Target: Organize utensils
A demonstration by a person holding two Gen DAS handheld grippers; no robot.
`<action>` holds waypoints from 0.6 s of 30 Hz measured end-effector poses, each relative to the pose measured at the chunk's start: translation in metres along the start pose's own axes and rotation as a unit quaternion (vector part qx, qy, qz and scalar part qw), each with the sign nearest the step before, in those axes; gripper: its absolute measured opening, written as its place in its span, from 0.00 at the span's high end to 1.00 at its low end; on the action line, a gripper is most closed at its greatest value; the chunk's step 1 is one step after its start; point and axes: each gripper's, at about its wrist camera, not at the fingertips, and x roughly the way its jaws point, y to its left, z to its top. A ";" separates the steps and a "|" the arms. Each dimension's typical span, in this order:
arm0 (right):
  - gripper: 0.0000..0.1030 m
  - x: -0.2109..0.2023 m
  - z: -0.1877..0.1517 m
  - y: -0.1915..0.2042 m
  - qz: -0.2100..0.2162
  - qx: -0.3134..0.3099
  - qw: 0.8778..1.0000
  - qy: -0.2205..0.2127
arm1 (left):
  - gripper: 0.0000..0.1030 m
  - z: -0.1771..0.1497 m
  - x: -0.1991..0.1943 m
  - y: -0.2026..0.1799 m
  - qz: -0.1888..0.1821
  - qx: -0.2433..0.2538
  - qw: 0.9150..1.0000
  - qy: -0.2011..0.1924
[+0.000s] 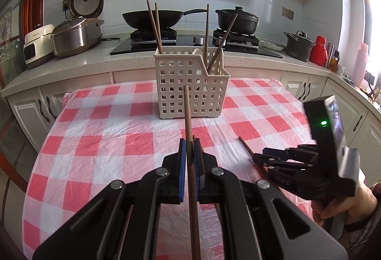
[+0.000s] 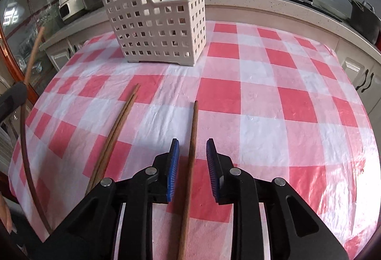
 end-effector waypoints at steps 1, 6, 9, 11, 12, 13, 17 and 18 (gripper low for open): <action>0.76 0.004 0.001 0.003 -0.012 -0.012 1.000 -0.002 | 0.94 0.000 0.000 0.001 -0.001 -0.001 1.000 0.001; 0.95 0.003 -0.002 0.012 -0.024 -0.037 0.999 -0.015 | 0.94 0.000 -0.001 0.004 -0.002 -0.004 1.000 0.001; 0.95 -0.015 -0.003 0.008 -0.013 -0.021 0.999 -0.048 | 0.94 0.000 -0.005 0.004 0.000 -0.004 1.000 -0.004; 0.95 -0.032 -0.002 0.007 -0.005 -0.016 0.997 -0.074 | 0.94 0.001 -0.009 0.003 0.003 -0.001 1.000 -0.008; 0.95 -0.041 -0.001 0.007 -0.001 -0.016 0.996 -0.087 | 0.94 0.001 -0.010 0.003 0.003 0.000 1.000 -0.010; 0.95 -0.050 0.001 0.007 0.001 -0.015 0.995 -0.099 | 0.94 0.002 -0.012 0.001 0.004 0.001 1.000 -0.012; 0.95 -0.081 0.006 0.009 0.010 -0.016 0.990 -0.139 | 0.94 0.004 -0.021 -0.004 0.011 0.011 1.000 -0.024; 0.95 -0.086 0.007 0.009 0.012 -0.015 0.989 -0.145 | 0.94 0.004 -0.024 -0.005 0.011 0.012 1.000 -0.027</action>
